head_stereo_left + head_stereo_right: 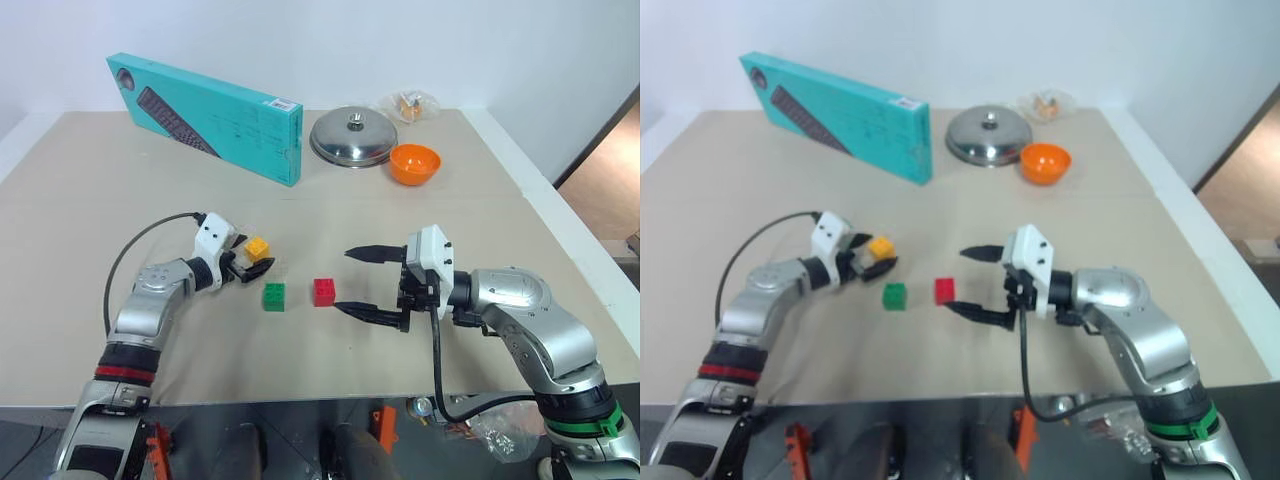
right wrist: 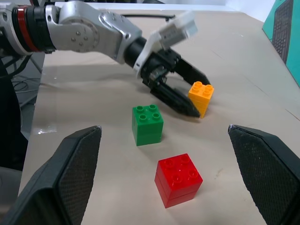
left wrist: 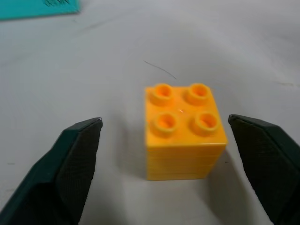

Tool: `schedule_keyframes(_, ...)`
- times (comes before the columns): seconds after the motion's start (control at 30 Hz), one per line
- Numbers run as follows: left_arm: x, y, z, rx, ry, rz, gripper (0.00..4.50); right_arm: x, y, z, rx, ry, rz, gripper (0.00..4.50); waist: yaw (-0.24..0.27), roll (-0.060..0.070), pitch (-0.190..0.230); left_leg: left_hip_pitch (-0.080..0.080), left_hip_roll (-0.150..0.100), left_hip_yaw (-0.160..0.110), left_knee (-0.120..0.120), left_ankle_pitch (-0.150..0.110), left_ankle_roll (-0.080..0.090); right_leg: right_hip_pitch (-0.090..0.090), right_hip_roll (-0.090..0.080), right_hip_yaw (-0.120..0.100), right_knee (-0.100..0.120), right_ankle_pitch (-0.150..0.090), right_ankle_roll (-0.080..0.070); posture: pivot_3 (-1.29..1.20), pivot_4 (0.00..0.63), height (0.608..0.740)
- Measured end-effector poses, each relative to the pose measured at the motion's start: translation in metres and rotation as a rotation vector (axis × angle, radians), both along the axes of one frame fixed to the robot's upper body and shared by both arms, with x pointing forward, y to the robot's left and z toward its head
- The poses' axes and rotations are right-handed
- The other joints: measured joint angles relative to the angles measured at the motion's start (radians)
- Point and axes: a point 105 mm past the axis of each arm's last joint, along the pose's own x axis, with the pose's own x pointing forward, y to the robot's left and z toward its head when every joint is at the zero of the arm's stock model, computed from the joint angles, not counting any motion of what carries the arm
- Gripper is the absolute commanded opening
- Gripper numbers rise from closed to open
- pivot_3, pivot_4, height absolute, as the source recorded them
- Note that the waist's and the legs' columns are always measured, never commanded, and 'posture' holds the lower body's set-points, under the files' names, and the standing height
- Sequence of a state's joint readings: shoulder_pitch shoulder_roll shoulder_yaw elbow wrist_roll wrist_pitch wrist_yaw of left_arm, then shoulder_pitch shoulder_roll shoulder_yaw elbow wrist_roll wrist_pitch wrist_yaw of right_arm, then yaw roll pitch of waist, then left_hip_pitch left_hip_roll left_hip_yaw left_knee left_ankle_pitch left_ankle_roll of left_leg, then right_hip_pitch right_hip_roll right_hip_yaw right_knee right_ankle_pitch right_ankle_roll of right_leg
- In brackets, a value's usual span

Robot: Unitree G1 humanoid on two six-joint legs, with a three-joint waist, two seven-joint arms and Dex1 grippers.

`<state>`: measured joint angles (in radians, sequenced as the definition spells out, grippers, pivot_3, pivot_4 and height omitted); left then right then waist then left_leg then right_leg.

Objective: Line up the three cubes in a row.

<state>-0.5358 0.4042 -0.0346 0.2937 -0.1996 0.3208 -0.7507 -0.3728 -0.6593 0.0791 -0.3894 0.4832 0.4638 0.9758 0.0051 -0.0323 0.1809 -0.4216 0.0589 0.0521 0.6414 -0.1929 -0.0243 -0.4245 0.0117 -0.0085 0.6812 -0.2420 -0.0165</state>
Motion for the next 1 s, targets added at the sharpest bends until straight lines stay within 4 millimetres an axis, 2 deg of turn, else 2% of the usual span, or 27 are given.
schedule_keyframes(0.17,0.007,-0.002,0.000,0.002,0.000,0.022,1.47,0.000,0.000,0.000,-0.005,-0.003,-0.003,4.50,0.000,0.000,0.000,0.000,0.000,0.000,0.000,0.000,0.000,0.000,0.001,0.000,0.000,0.000,0.000,0.00,0.150,0.740)
schedule_keyframes(0.2,0.008,-0.001,0.000,0.004,-0.004,0.024,1.40,0.001,-0.001,0.000,-0.007,-0.003,-0.005,4.50,-0.001,0.000,0.000,0.000,0.000,0.000,0.000,0.000,0.000,0.000,0.001,0.000,0.000,0.000,0.000,0.00,0.150,0.740)
schedule_keyframes(0.37,0.008,0.001,0.000,0.006,-0.004,0.026,1.38,0.001,-0.001,-0.001,-0.009,-0.004,-0.005,4.50,-0.001,0.000,0.000,0.000,0.000,0.000,0.000,0.000,0.000,0.000,0.000,0.000,0.000,0.000,0.000,0.00,0.150,0.740)
schedule_keyframes(0.5,0.004,0.019,0.005,0.045,-0.022,0.008,1.38,0.001,-0.001,-0.001,-0.012,-0.004,-0.005,4.50,-0.003,0.000,0.000,0.001,0.001,0.000,0.000,0.000,0.000,0.000,0.001,0.000,0.000,0.000,0.000,0.00,0.150,0.740)
schedule_keyframes(0.63,-0.012,0.041,0.015,0.035,-0.050,-0.069,1.38,0.001,-0.002,-0.001,-0.020,-0.003,-0.006,4.50,-0.004,0.000,0.000,0.000,0.002,0.000,-0.001,0.000,0.000,0.000,0.001,-0.001,0.000,0.000,0.000,0.00,0.150,0.740)
schedule_keyframes(0.7,-0.033,0.048,0.021,0.028,-0.083,-0.194,1.38,0.001,-0.003,0.000,-0.025,-0.003,-0.004,4.50,-0.005,0.000,0.000,0.001,0.002,0.001,-0.001,0.000,0.000,0.000,0.001,0.000,0.000,0.000,-0.001,0.00,0.150,0.740)
schedule_keyframes(0.83,-0.055,0.060,0.017,0.075,-0.074,-0.316,1.38,0.001,-0.003,-0.001,-0.031,0.001,0.004,4.50,-0.004,0.000,0.000,0.001,0.002,0.001,-0.001,0.000,0.000,0.000,0.000,0.000,0.000,0.000,-0.001,0.00,0.150,0.740)
schedule_keyframes(1.0,-0.062,0.065,0.016,0.098,-0.079,-0.378,1.38,0.001,-0.004,-0.001,-0.032,0.003,0.010,4.50,0.001,0.000,0.000,0.000,0.002,0.001,0.000,0.000,0.000,0.000,0.000,0.000,0.000,0.001,-0.001,0.00,0.150,0.740)
